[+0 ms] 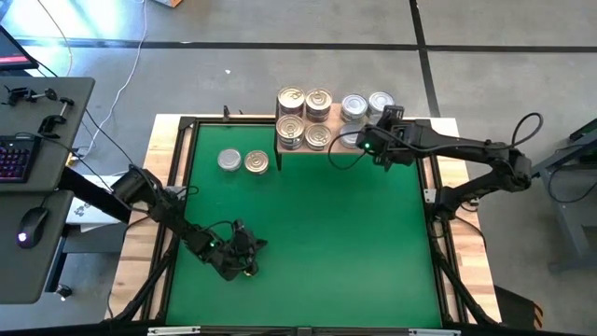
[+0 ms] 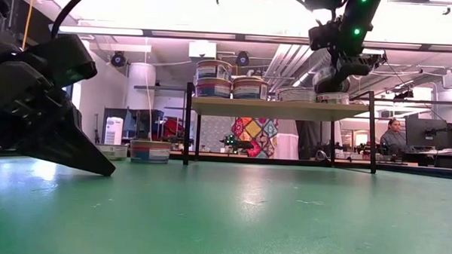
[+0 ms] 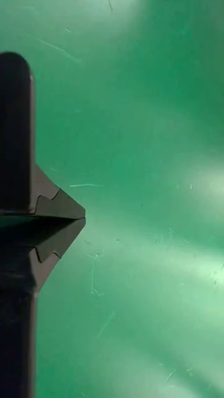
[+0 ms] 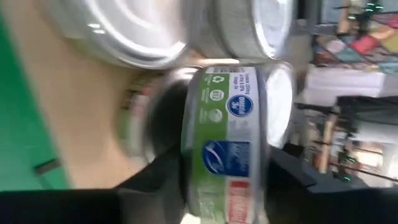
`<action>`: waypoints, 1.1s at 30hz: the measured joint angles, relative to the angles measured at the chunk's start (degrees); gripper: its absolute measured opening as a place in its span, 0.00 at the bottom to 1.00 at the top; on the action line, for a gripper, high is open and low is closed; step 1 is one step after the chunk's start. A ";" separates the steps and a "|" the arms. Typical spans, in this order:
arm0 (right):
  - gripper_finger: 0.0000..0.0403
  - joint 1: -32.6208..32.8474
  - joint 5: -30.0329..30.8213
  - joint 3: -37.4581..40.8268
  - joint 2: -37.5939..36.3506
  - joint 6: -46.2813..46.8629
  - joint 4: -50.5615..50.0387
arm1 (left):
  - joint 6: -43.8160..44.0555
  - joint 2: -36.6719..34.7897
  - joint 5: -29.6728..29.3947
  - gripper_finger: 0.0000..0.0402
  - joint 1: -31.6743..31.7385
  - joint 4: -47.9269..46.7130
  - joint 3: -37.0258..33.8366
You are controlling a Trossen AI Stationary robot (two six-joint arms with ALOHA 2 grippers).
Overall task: Stack canned seafood by type on shelf
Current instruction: Stack the green tuna can on top of the bottom right green tuna can on the shelf, then stack the blue pink tuna can on top of the bottom right blue pink tuna can on the shelf
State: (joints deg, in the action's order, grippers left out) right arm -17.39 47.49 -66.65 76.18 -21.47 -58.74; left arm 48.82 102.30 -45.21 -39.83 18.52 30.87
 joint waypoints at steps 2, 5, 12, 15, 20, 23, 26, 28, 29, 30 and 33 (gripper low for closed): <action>0.48 0.02 -1.51 0.10 0.09 0.00 -0.19 | 0.01 0.00 0.09 0.00 0.00 0.00 0.00; 0.57 0.00 -3.53 0.13 0.17 0.01 -0.67 | 0.02 0.00 0.12 0.00 0.00 0.03 0.00; 0.62 0.69 -4.67 -1.50 0.15 2.18 -4.01 | 0.07 0.00 0.29 0.00 0.00 0.20 0.00; 0.62 1.56 -4.61 -3.67 0.15 5.93 -7.51 | 0.07 0.00 0.33 0.00 0.00 0.27 0.00; 0.62 7.00 -6.25 -5.21 -0.23 15.37 -8.91 | 0.07 0.00 0.55 0.00 0.00 0.72 -0.02; 0.62 12.91 -5.31 -3.70 -0.33 18.70 -7.84 | 0.01 0.00 0.71 0.00 0.28 0.70 -0.02; 0.62 19.72 -5.32 -0.07 -0.34 22.70 -2.33 | 0.13 -0.06 0.96 0.00 1.38 0.88 -0.02; 0.62 24.90 -6.11 4.35 -0.35 24.87 4.50 | 0.43 -0.44 1.78 0.00 2.78 1.03 -0.02; 0.62 27.54 -6.41 7.20 -0.33 25.96 8.79 | 0.48 -0.74 1.98 0.00 3.64 0.86 -0.02; 0.62 30.03 -7.20 10.39 -0.33 27.02 13.90 | 0.42 -1.32 2.12 0.00 4.62 0.09 -0.02; 0.62 36.93 -11.06 21.26 0.08 31.54 32.32 | -1.20 -4.84 3.52 0.00 8.14 -6.14 0.41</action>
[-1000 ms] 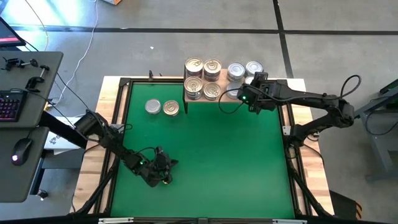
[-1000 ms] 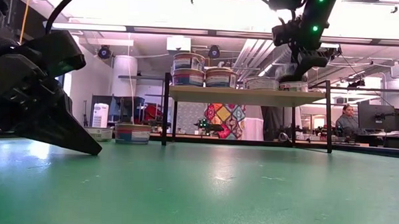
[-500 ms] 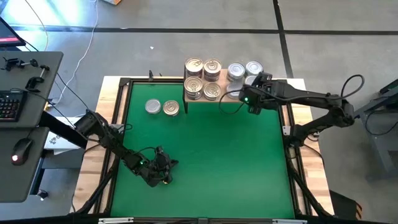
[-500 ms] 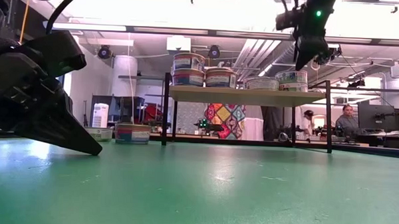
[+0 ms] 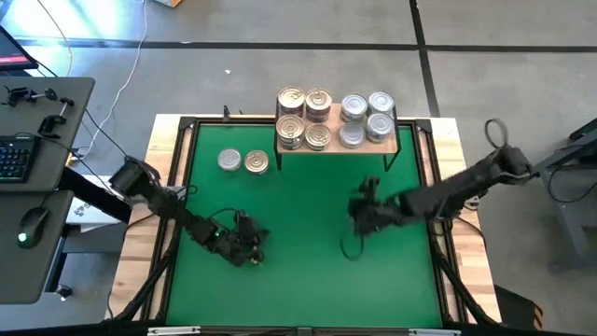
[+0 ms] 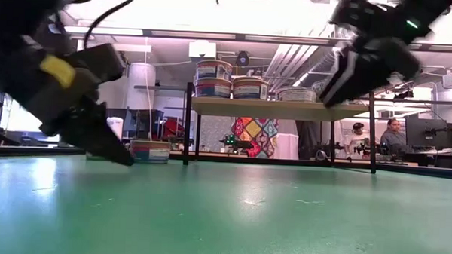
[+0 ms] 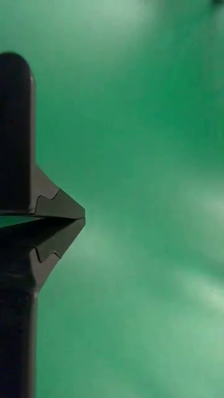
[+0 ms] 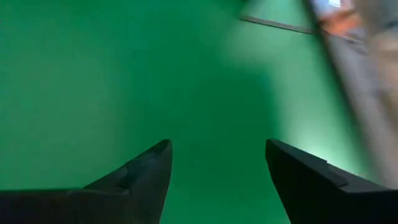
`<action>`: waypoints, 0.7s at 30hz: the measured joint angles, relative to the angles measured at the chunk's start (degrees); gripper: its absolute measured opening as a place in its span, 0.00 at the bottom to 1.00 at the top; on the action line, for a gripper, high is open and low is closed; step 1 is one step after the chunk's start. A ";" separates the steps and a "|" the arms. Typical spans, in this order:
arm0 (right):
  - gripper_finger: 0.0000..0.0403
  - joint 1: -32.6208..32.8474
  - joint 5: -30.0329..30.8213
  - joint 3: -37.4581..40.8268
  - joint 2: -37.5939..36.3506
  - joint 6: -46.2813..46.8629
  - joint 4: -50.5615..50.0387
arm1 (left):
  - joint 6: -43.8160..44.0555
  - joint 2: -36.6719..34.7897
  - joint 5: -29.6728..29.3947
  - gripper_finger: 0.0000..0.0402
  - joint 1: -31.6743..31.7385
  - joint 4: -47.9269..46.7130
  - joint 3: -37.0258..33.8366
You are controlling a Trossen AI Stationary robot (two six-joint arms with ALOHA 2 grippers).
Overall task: Stack canned seafood by type on shelf
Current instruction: Stack the blue pink tuna can on top of the bottom right blue pink tuna can on the shelf
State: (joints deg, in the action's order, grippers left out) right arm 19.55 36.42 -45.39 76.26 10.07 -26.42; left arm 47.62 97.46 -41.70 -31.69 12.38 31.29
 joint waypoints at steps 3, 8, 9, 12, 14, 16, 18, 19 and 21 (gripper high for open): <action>0.62 5.96 -1.26 10.06 2.12 6.38 20.38 | 0.64 -5.61 -0.07 0.00 4.47 -14.55 2.03; 0.62 11.53 6.77 18.91 9.82 16.85 36.60 | -0.18 -15.95 -0.82 0.00 15.17 -34.04 4.97; 0.62 11.94 7.93 19.49 11.46 19.74 37.20 | -1.82 -17.65 -0.99 0.00 17.72 -35.44 4.94; 0.62 12.65 9.20 19.66 16.42 27.17 37.45 | -8.40 -20.72 -2.05 0.00 25.07 -34.39 4.30; 0.62 13.13 10.10 18.76 19.38 29.28 37.78 | -13.09 -21.00 -2.23 0.00 29.57 -32.81 4.07; 0.62 13.60 11.28 17.40 21.82 30.03 38.42 | -16.94 -20.41 -2.32 0.00 33.59 -31.46 4.02; 0.62 14.05 11.90 16.38 23.15 28.96 38.29 | -20.16 -19.28 -1.94 0.00 37.12 -27.94 4.02; 0.62 14.24 12.13 15.86 23.55 28.30 38.23 | -21.57 -18.70 -0.91 0.00 38.70 -26.79 4.02; 0.62 14.49 12.61 15.37 23.72 27.29 38.03 | -24.02 -17.22 0.86 0.00 41.32 -24.07 4.01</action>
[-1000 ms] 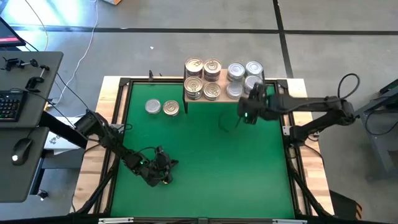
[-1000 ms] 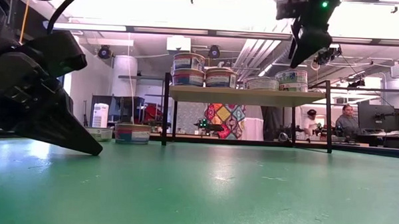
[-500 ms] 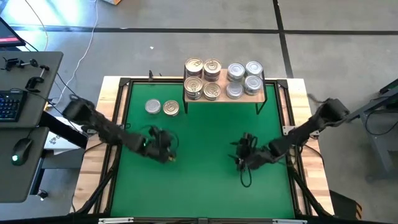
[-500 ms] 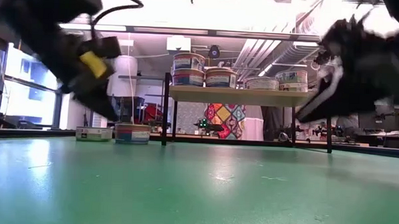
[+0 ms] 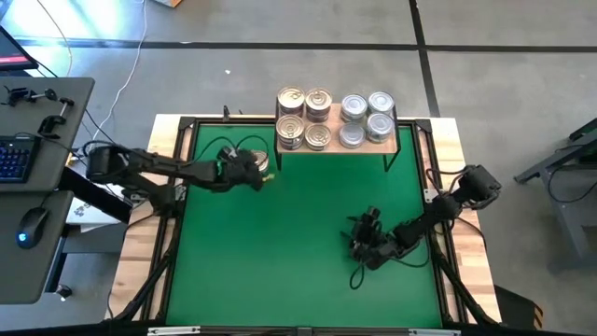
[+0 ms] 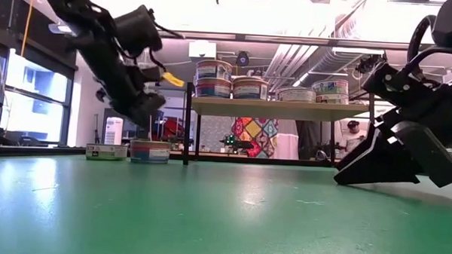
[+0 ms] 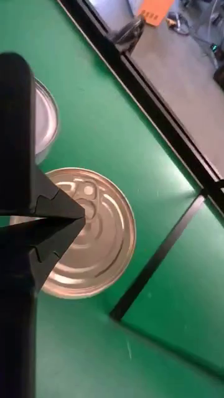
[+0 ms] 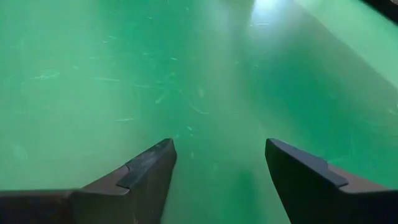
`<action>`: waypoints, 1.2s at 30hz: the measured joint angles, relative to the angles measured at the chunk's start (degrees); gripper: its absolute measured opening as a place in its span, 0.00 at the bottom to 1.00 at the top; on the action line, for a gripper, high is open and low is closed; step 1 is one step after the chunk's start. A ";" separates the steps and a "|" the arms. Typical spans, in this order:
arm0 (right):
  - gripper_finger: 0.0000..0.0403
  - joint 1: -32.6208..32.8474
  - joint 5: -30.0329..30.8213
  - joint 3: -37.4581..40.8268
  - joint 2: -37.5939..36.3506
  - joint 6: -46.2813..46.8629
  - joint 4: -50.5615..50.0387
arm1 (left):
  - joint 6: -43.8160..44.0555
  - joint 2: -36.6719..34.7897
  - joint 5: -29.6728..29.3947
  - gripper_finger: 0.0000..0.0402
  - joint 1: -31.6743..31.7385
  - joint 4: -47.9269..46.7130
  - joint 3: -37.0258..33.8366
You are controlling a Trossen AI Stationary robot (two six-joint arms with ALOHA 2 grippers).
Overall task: Stack canned seafood by type on shelf
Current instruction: Stack the blue pink tuna can on top of the bottom right blue pink tuna can on the shelf
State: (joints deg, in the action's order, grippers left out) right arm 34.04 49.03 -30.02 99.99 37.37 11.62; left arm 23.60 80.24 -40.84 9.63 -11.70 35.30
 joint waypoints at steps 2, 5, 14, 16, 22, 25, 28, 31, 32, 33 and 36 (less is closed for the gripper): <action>0.62 0.08 0.01 -0.27 -0.07 -0.80 -0.24 | -1.34 1.60 1.20 0.00 1.93 1.07 0.03; 0.62 0.07 -0.31 -0.35 -0.15 -1.26 -0.15 | -2.30 5.09 2.54 0.00 4.08 3.07 0.05; 0.62 0.09 -0.71 -0.35 -0.18 -1.25 0.23 | -4.13 11.07 4.82 0.00 0.92 5.13 0.51; 0.62 0.09 -1.24 -0.35 -0.18 -1.27 0.71 | -2.95 10.29 5.55 0.00 -1.77 3.21 0.51; 0.62 0.13 -3.26 -0.35 -0.18 -1.40 3.21 | 5.25 6.75 8.31 0.00 -9.80 -3.28 0.34; 0.62 0.13 -5.52 -0.35 -0.18 -2.02 5.15 | 8.89 5.82 11.77 0.00 -14.22 -2.17 0.19; 0.62 0.16 -6.62 -0.35 -0.13 -2.88 7.27 | 9.32 6.32 16.47 0.00 -18.74 2.93 0.09; 0.62 0.06 -5.08 -0.35 -0.11 -2.01 9.29 | 9.56 8.40 18.07 0.00 -23.28 10.42 -0.03; 0.62 -0.11 -5.00 -0.35 -0.11 -2.05 9.90 | 9.84 9.41 18.07 0.00 -24.52 13.72 -0.03; 0.62 -0.28 -5.02 -0.35 -0.11 -2.15 10.32 | 10.08 10.56 17.88 0.00 -25.61 17.07 -0.07; 0.62 -0.41 -4.69 -0.35 -0.11 -2.89 12.07 | 9.82 15.86 17.69 0.00 -28.33 30.08 -0.07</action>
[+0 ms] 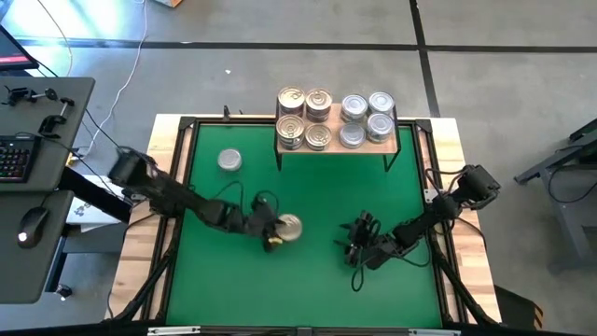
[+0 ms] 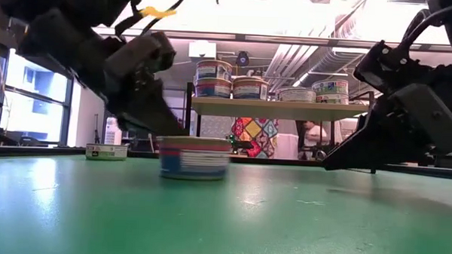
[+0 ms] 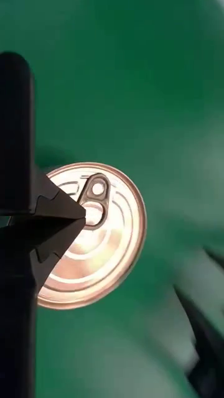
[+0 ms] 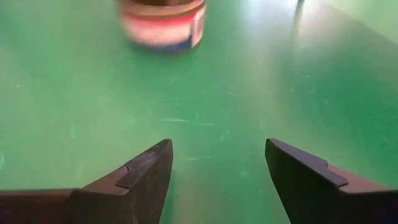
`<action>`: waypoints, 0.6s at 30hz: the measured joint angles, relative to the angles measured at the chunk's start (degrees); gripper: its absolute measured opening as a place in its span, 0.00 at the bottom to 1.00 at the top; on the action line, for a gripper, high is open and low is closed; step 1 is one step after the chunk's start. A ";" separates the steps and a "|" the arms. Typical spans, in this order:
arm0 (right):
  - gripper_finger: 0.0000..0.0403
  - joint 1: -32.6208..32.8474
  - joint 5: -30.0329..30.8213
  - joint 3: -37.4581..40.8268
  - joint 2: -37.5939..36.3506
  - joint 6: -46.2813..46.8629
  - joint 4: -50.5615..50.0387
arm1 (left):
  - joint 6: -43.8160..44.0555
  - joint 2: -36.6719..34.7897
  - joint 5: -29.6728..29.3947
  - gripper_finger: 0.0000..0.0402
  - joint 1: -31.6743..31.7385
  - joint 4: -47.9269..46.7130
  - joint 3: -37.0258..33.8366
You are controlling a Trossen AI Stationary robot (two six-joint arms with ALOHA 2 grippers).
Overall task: Stack canned seafood by type on shelf
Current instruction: Stack the blue pink tuna can on top of the bottom right blue pink tuna can on the shelf
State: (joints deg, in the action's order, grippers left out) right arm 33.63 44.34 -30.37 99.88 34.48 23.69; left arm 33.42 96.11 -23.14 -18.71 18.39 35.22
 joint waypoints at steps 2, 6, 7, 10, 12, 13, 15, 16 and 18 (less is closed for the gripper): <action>0.62 0.02 0.08 0.00 0.00 -0.32 0.68 | -0.89 4.42 0.87 0.00 -1.28 9.90 0.07; 0.62 0.02 0.18 0.00 0.00 -0.46 1.02 | -2.26 12.94 3.80 0.00 -3.06 22.55 3.06; 0.62 0.02 0.19 0.00 0.00 -0.46 1.04 | -2.89 14.37 4.12 0.00 -3.62 23.13 4.50; 0.62 0.02 0.26 0.00 0.00 -0.46 1.02 | -6.89 15.81 4.42 0.00 -5.48 21.81 8.73; 0.62 0.02 0.37 0.00 0.00 -0.46 1.04 | -10.07 15.66 4.40 0.00 -6.35 19.29 11.57; 0.62 -0.05 0.41 0.00 0.00 -0.46 1.06 | -11.36 15.47 3.93 0.00 -6.68 17.85 12.79; 0.62 -0.26 0.41 0.00 -0.01 -0.46 1.22 | -12.85 14.81 2.38 0.00 -6.77 14.21 15.67; 0.62 -0.26 0.42 0.00 -0.01 -0.46 1.29 | -13.24 14.65 1.43 0.00 -6.47 12.63 17.29; 0.62 -0.47 0.43 0.00 -0.02 -0.46 1.50 | -13.61 14.55 -0.27 0.00 -5.16 7.04 19.60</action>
State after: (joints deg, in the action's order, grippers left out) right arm 33.15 44.77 -30.37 99.85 34.02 25.19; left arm 19.81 110.66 -23.41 -23.86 25.43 54.83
